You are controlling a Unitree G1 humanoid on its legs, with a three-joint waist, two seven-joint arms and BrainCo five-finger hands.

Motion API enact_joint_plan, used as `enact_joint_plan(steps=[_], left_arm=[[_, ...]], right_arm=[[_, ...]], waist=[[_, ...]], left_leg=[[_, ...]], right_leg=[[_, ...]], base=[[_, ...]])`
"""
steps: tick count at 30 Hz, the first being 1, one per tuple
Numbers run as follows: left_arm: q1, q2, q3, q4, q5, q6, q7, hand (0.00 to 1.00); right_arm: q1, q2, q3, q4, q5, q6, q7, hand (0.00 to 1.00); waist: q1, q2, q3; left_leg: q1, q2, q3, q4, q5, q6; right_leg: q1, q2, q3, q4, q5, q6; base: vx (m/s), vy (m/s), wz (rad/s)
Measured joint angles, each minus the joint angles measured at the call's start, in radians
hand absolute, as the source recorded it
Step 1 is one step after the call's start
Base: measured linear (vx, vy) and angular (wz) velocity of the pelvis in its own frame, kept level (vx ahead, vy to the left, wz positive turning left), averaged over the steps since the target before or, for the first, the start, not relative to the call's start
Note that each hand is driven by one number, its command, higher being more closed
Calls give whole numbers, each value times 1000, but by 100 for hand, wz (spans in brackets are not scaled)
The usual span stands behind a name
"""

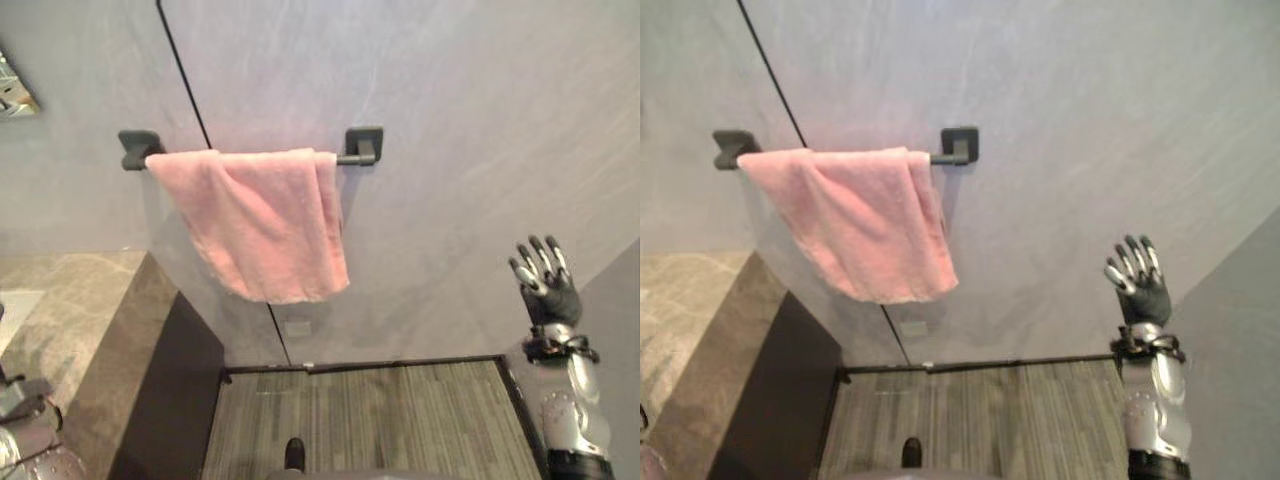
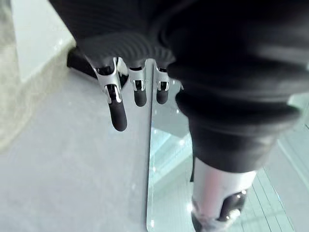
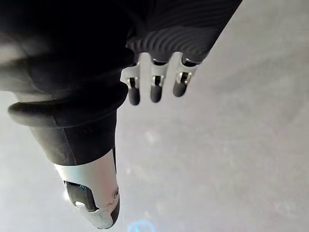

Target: Organize washtable

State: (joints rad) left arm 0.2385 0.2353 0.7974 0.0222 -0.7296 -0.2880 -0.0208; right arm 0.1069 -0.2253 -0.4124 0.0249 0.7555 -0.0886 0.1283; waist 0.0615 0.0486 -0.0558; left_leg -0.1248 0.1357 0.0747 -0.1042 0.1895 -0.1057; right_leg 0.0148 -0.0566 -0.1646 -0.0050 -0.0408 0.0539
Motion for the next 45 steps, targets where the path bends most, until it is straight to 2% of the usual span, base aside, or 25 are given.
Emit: enact_joint_plan(steps=[3,5,8,9,10,11,13,16,18,19,20,22,24,26,30,31,36,40,42,43,44,45], left_arm=[[70,-131,-30,9,42,0,48,0],[119,-212,-109,31,47,2,48,0],[137,-270,-210,118,42,10,43,0],[132,-285,-252,179,42,12,41,0],[125,-306,-284,267,41,24,42,0],[129,-309,-304,310,39,30,43,0],[130,-312,-362,458,36,50,46,0],[108,-315,-365,652,40,65,50,0],[96,-314,-352,798,95,74,80,0],[96,-315,-346,866,169,87,100,0],[96,-315,-340,900,197,90,106,0],[95,-319,-274,995,296,117,117,0],[95,-322,-236,1031,348,141,113,0],[95,-322,-204,1030,406,161,97,0],[88,-299,-210,1030,506,175,44,0],[83,-290,-233,1031,507,176,42,0],[58,-243,-328,1052,540,195,47,0],[38,-217,-372,1068,587,196,52,0],[31,-208,-385,1067,602,197,61,0],[19,-191,-414,1067,628,198,69,0],[18,-190,-419,1068,637,199,70,0],[16,-185,-442,1069,654,203,75,0]], right_arm=[[63,86,-92,-2,-133,-23,-84,0],[128,151,-110,-2,-184,-34,-141,0],[188,214,-109,9,-221,-57,-198,0],[199,241,-110,52,-232,-73,-222,0],[196,255,-122,132,-230,-88,-242,0],[196,260,-127,174,-227,-94,-249,0],[200,299,-132,392,-152,-104,-281,0],[196,302,-127,639,-92,-100,-301,0],[197,309,-125,772,-129,-90,-304,0],[197,310,-120,823,-200,-77,-305,0],[197,309,-117,845,-224,-71,-305,0],[196,308,-87,914,-322,-49,-301,0],[196,308,-83,942,-358,-27,-292,0],[193,305,-81,945,-388,-9,-250,0],[166,290,-78,985,-403,14,-186,0],[158,286,-71,992,-405,18,-180,0],[123,245,1,1015,-494,30,-171,0],[104,231,41,1021,-522,30,-171,0],[97,228,69,1019,-522,31,-172,0],[111,231,78,1010,-521,32,-172,0],[113,230,78,1007,-520,33,-171,0],[122,231,80,979,-511,33,-170,0]], waist=[[-18,4,-3],[-20,2,-1],[-24,-1,0],[-27,-18,-1],[-25,-19,-1],[-21,-12,-1],[-25,-15,1],[-24,-28,3],[-25,-30,4],[-25,-30,4],[-25,-31,4],[-24,-37,6],[-21,-42,6],[-20,-51,16],[-22,-62,18],[-22,-71,26],[-22,-78,54],[-23,-87,68],[-25,-97,78],[-36,-108,90],[-45,-107,94],[-51,-100,100]], left_leg=[[3,0,1,0,-3,3],[24,0,12,0,-9,7],[34,-1,43,0,-35,-3],[35,-6,87,12,-49,0],[44,-13,124,75,-50,3],[63,-13,126,64,-77,25],[105,-30,136,10,-75,29],[120,-38,150,2,-75,29],[124,-48,150,2,-79,34],[126,-48,153,2,-81,36],[127,-49,154,2,-82,37],[136,-48,164,1,-87,37],[142,-47,167,1,-92,32],[156,-47,171,1,-98,28],[158,-47,176,0,-103,21],[166,-48,177,0,-103,21],[168,-48,178,0,-108,17],[172,-55,169,0,-110,19],[174,-71,139,0,-113,24],[171,-100,70,0,-129,37],[170,-107,40,0,-130,39],[170,-112,-27,1,-131,41]], right_leg=[[6,0,-6,0,-1,1],[27,-3,-9,0,-3,4],[40,-13,-22,-2,-4,5],[41,-35,-24,-11,-4,4],[48,-49,-24,-10,-3,7],[56,-50,-25,-9,-3,10],[68,-63,-27,4,-14,29],[69,-74,-25,25,-35,35],[68,-80,-27,39,-49,35],[69,-82,-26,40,-53,35],[69,-82,-25,41,-57,37],[73,-81,-20,44,-65,35],[78,-81,-19,44,-69,32],[92,-81,-19,42,-76,30],[97,-81,-16,37,-74,36],[105,-81,-15,36,-75,36],[105,-79,-9,31,-75,35],[108,-87,-19,43,-86,39],[107,-113,-43,93,-117,50],[107,-139,-78,190,-162,67],[98,-151,-81,250,-170,65],[50,-159,-32,402,-168,56]], base=[[-25,5,5],[-10,2,4],[-12,12,10],[35,49,-5],[81,54,-15],[123,40,-16],[83,28,1],[61,27,-1],[87,18,3],[79,6,0],[81,-10,-5],[94,-21,-8],[93,-25,-4],[90,-26,-2],[84,-22,-4],[77,-19,-4],[39,-13,-3],[2,-2,4],[-4,14,55],[2,14,105],[25,25,152],[61,32,138]])
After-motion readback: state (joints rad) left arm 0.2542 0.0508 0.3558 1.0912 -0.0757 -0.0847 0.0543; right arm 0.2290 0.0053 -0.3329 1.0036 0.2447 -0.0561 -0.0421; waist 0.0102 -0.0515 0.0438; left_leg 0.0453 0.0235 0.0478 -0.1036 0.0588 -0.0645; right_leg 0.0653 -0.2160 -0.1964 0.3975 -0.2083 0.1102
